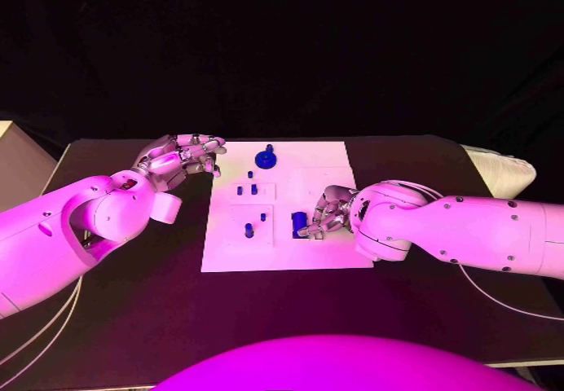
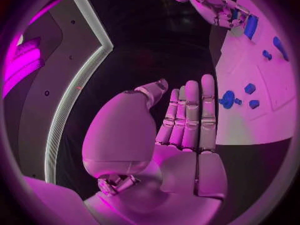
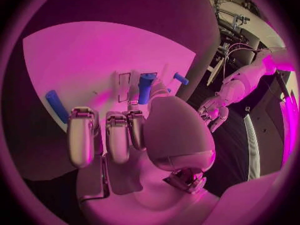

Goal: Assemble the parts on the task board

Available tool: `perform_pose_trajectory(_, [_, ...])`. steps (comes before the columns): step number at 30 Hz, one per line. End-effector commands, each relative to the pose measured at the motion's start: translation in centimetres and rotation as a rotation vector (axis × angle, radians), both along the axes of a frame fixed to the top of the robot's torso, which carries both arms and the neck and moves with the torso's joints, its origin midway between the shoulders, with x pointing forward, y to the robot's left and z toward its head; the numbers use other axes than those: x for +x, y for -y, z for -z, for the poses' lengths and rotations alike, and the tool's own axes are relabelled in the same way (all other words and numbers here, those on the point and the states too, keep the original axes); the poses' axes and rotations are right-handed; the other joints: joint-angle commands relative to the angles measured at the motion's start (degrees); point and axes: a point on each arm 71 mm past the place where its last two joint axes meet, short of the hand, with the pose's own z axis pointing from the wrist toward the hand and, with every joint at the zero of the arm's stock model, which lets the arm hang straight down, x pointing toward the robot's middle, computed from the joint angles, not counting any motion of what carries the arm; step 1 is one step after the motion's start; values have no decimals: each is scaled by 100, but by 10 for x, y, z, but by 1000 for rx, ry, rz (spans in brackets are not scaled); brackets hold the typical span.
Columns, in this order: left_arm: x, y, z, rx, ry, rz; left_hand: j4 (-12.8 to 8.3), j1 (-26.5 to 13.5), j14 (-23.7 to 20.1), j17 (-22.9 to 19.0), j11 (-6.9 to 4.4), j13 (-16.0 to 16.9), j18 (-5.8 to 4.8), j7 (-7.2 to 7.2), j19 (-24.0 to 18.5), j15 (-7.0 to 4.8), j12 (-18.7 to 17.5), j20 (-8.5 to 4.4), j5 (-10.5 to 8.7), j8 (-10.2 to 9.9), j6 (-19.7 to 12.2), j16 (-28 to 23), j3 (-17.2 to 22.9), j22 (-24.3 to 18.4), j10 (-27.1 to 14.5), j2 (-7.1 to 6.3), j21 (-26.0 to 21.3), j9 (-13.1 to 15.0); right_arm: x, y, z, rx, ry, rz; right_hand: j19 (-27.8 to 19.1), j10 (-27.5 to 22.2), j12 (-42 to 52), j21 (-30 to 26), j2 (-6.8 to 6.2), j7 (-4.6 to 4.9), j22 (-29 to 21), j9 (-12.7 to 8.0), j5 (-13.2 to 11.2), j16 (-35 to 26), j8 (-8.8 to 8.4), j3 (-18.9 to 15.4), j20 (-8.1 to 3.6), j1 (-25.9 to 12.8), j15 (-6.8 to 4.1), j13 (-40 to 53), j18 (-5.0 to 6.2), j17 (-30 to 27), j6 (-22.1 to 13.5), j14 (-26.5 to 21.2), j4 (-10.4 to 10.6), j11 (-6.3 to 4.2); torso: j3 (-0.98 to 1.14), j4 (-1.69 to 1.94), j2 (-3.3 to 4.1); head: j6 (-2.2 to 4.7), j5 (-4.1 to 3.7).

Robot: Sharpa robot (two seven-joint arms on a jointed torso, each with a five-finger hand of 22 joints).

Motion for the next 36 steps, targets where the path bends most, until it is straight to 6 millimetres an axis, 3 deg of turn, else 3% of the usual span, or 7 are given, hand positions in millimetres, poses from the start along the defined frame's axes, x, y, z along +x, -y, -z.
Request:
perform_pose_trajectory(1, [-1,2,-1,-7,6,17,26,17,4,5,5,-8,76,-5,51,19,-31,5,5,28,-48,-27,5,-5,-31,51,-35,-7,0,-1,1,-23,0,-16,401,194,38,28,13,-24,1164,-11,49,24,22,15,-29,61,-40,958,-82,1507,17,587,-14,-51,-2,-8,-4,1,10])
perform_pose_trajectory(14, [-1,1,0,-6,5,16,26,17,4,5,5,-8,76,-5,51,19,-31,5,5,28,-48,-27,5,-5,-31,51,-35,-7,-3,5,-2,18,32,3,400,170,-3,16,0,-12,1167,-63,186,24,26,-121,-27,-122,-34,926,-81,1507,16,587,11,-42,6,-5,-9,1,13])
perform_pose_trajectory(19, [0,0,0,-5,4,14,26,17,4,5,5,-8,76,-5,51,19,-31,5,5,28,-48,-27,5,-5,-31,51,-35,-7,-5,14,-11,96,63,34,408,186,23,48,-13,36,1186,-140,239,24,-77,-144,-9,-157,-6,954,-88,1507,-121,587,3,-5,4,-14,-10,1,-6])
perform_pose_trajectory(24, [0,1,0,-7,4,15,41,14,4,8,6,-10,76,-3,56,21,-32,7,5,32,-54,-26,-1,-12,-36,55,-45,-10,-1,33,-22,134,92,99,403,193,43,30,6,120,1187,-278,367,24,-280,-111,39,102,54,976,-86,1507,-256,587,-14,67,-4,-20,-18,1,-27])
perform_pose_trajectory(29, [0,2,1,-8,4,17,78,-16,3,11,11,-10,75,2,59,26,-31,10,4,34,-63,-25,-16,-19,-38,61,-56,-15,4,63,-26,130,110,173,420,216,88,97,-22,309,1229,-586,430,24,-829,-22,155,758,192,1022,-100,1507,-453,587,-35,230,-1,-23,-8,25,-104])
perform_pose_trajectory(33, [0,2,1,-8,4,18,79,-17,3,11,11,-11,75,2,60,26,-31,11,4,34,-64,-24,-17,-20,-38,60,-57,-15,5,84,-27,107,126,216,420,198,67,100,-136,368,1237,-717,401,24,-1085,92,198,999,235,1006,-101,1507,-450,587,-26,280,9,-34,-10,31,-143])
perform_pose_trajectory(36, [0,2,1,-9,4,18,82,-19,3,11,11,-11,75,2,60,26,-31,11,4,34,-67,-24,-20,-21,-39,58,-59,-16,4,100,-28,82,140,252,418,178,46,97,-263,456,1242,-811,589,24,-1330,127,249,982,298,989,-101,1507,-602,587,-9,356,5,-40,-16,38,-187])
